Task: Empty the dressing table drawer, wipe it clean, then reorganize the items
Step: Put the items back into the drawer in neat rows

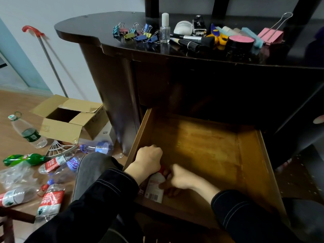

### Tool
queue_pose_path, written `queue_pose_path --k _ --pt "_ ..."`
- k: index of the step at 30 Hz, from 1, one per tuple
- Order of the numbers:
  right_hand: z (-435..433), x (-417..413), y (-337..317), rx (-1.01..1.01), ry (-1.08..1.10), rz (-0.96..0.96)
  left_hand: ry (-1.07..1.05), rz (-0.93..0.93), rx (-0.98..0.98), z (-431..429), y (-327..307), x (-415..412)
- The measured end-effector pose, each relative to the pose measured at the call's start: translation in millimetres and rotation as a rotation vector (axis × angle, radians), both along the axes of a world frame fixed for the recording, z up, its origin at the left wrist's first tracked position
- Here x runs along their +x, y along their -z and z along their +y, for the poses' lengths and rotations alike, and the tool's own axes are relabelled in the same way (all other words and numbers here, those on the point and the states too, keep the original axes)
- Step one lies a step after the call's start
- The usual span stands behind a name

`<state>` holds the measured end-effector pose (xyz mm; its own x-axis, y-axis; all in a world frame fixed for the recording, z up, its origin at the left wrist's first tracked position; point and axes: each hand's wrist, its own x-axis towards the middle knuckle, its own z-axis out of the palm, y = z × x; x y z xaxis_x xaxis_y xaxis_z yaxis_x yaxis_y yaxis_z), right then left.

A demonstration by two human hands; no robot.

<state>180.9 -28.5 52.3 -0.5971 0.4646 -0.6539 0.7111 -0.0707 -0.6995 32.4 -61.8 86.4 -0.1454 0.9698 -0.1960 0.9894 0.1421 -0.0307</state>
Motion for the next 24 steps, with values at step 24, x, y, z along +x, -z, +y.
queue_pose_path --k 24 --pt "26 16 -7 0.311 -0.006 -0.061 -0.043 -0.154 0.161 -1 -3 1"
